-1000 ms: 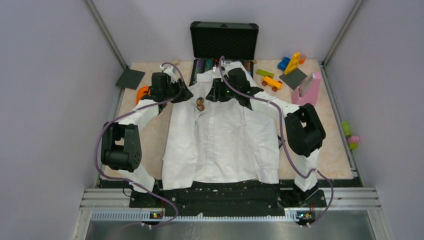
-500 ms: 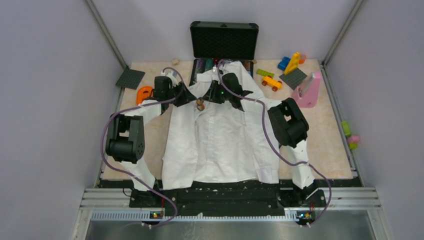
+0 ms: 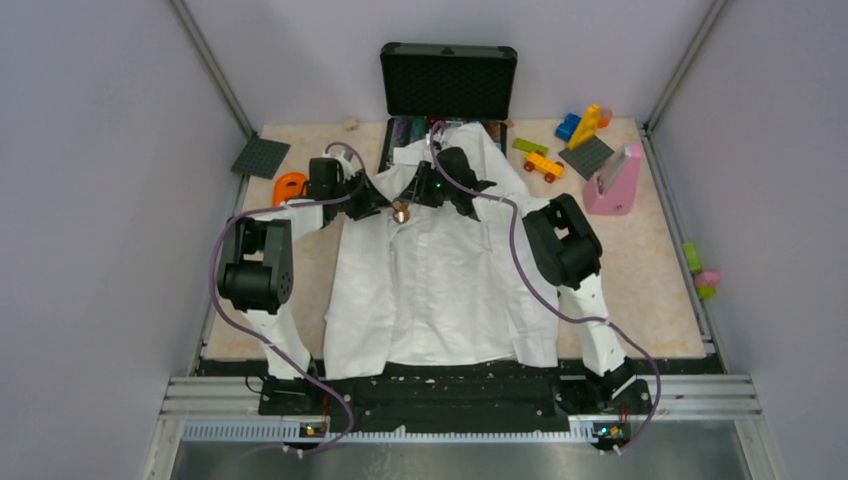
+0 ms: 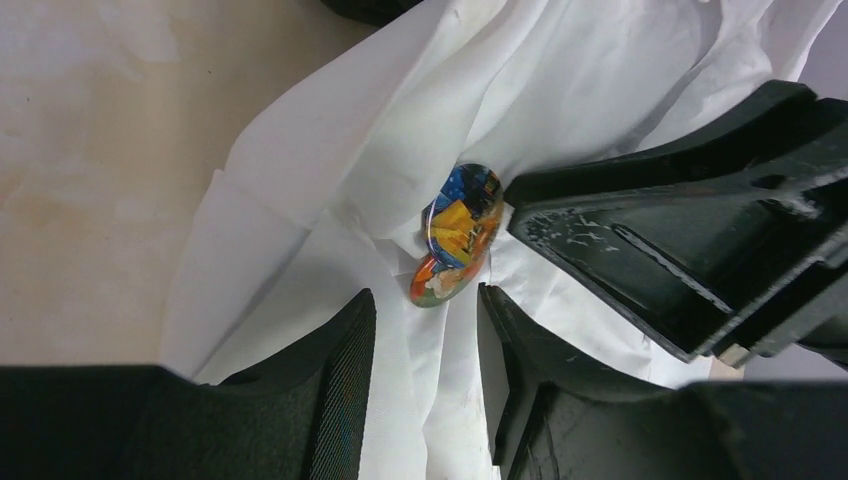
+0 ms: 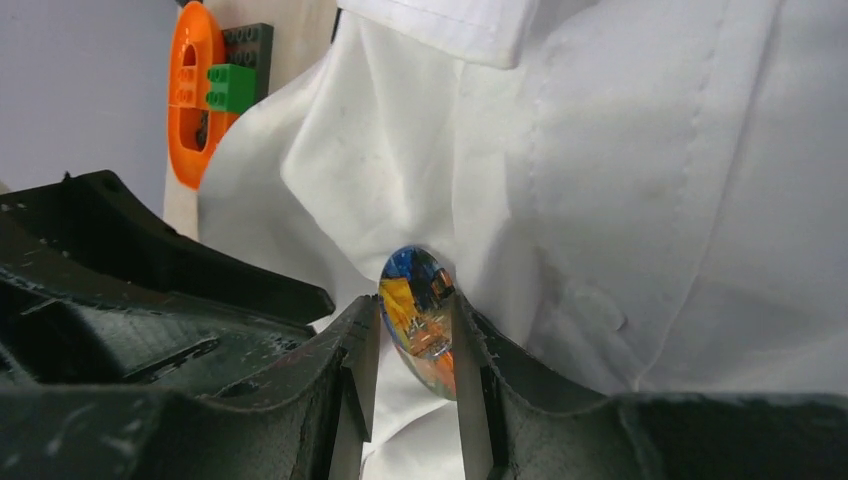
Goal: Remove the brooch from the garment
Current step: Pick up the brooch from the clothes.
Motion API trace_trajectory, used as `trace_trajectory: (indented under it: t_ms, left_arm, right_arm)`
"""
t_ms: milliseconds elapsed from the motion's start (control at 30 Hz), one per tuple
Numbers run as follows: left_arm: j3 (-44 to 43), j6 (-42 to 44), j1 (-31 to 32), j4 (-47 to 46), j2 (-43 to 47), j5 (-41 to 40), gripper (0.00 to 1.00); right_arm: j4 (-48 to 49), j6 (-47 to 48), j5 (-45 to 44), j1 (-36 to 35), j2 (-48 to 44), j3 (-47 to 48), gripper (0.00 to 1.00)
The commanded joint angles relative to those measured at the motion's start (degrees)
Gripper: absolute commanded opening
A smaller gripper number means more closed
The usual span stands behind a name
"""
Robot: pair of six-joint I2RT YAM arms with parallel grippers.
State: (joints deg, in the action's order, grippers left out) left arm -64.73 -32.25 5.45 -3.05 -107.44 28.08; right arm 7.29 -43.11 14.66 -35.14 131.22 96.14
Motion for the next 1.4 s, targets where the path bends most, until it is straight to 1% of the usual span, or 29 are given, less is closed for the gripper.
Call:
trace_trajectory:
  t_ms: [0, 167, 200, 233, 267, 300, 433, 567, 667, 767, 833, 967, 1000, 1033, 1100, 1133, 1167, 1233, 1300, 1333, 1367]
  left_arm:
    - [-1.64, 0.17, -0.99, -2.43, -0.60, 1.97, 0.45]
    - [-4.04, 0.63, -1.32, -0.57, -4.21, 3.74, 0.42]
    - [-4.42, 0.62, -1.32, -0.30, -4.83, 3.73, 0.42]
    - [-4.59, 0.45, -1.31, -0.52, -5.41, 3.93, 0.42]
    - [-4.65, 0.17, -1.32, -0.99, -5.86, 4.31, 0.42]
    - [-4.78, -0.16, -1.32, -1.48, -6.27, 4.88, 0.42]
    - [-5.96, -0.75, -1.32, -2.39, -7.58, 6.85, 0.44]
    - [-6.69, -0.85, -1.26, -3.31, -8.03, 8.61, 0.49]
    - [-6.73, -2.23, -1.32, -5.65, -8.96, 10.98, 0.50]
    - [-7.05, -2.79, -1.32, -6.28, -9.94, 12.21, 0.42]
    - [-6.60, -3.09, -1.32, -7.70, -9.96, 12.63, 0.40]
    - [-5.84, -5.24, -1.77, -11.00, -10.42, 15.84, 0.35]
    - [-4.90, -6.27, -2.03, -12.74, -10.02, 16.23, 0.34]
    - [-3.95, -7.08, -2.36, -14.44, -9.42, 16.33, 0.34]
    - [-2.33, -7.98, -3.11, -16.50, -8.05, 16.74, 0.32]
    - [-1.29, -8.65, -3.41, -18.24, -7.33, 17.39, 0.29]
    - [-0.15, -9.86, -3.65, -21.02, -6.67, 18.65, 0.25]
    - [2.16, -15.39, -4.16, -31.06, -6.66, 22.30, 0.17]
    - [3.26, -23.83, -4.59, -43.01, -8.37, 26.25, 0.04]
    - [3.86, -29.49, -4.79, -49.21, -9.58, 27.59, 0.00]
    - [4.69, -31.85, -4.91, -55.13, -10.11, 28.46, 0.00]
  right_arm:
    - [-0.37, -0.61, 0.35, -0.96, 2.61, 5.11, 0.34]
    - [-1.84, 0.12, -0.14, -1.42, 3.18, 5.72, 0.35]
    - [-2.65, 0.43, -0.74, -1.49, 3.05, 5.72, 0.37]
    - [-3.27, 0.90, -1.56, -1.56, 2.83, 5.46, 0.40]
    - [-3.43, 1.14, -2.51, -1.66, 2.09, 4.74, 0.46]
    - [-2.94, 1.18, -3.18, -1.63, 1.29, 3.44, 0.48]
    - [-0.85, 1.36, -5.07, -1.60, -0.87, -0.56, 0.49]
    - [0.67, -0.05, -3.46, -1.60, -0.11, -0.98, 0.48]
    - [3.10, -1.75, -1.20, -1.60, 1.15, -0.57, 0.48]
    - [4.57, -2.41, 0.43, -1.60, 1.77, 0.11, 0.46]
    - [4.37, -2.33, 1.36, -1.56, 2.42, 1.34, 0.44]
    - [8.20, -4.90, 3.27, -1.07, 1.83, -0.14, 0.33]
    - [10.51, -6.47, 3.91, -0.88, 1.19, -1.53, 0.31]
    - [12.68, -7.29, 4.42, -0.70, 0.43, -2.96, 0.26]
    - [15.25, -7.62, 4.23, -0.58, -1.12, -5.13, 0.20]
    - [16.08, -7.28, 4.22, -0.62, -1.64, -5.70, 0.16]
    - [17.13, -6.99, 4.74, -0.63, -1.91, -5.94, 0.11]
    - [18.48, -7.09, 6.64, -0.60, -2.00, -6.01, 0.07]
    - [20.81, -7.83, 8.66, -0.63, -2.28, -6.83, 0.05]
    - [21.48, -8.09, 8.88, -0.61, -2.91, -7.85, 0.05]
    - [22.12, -7.94, 8.91, -0.57, -3.82, -9.02, 0.07]
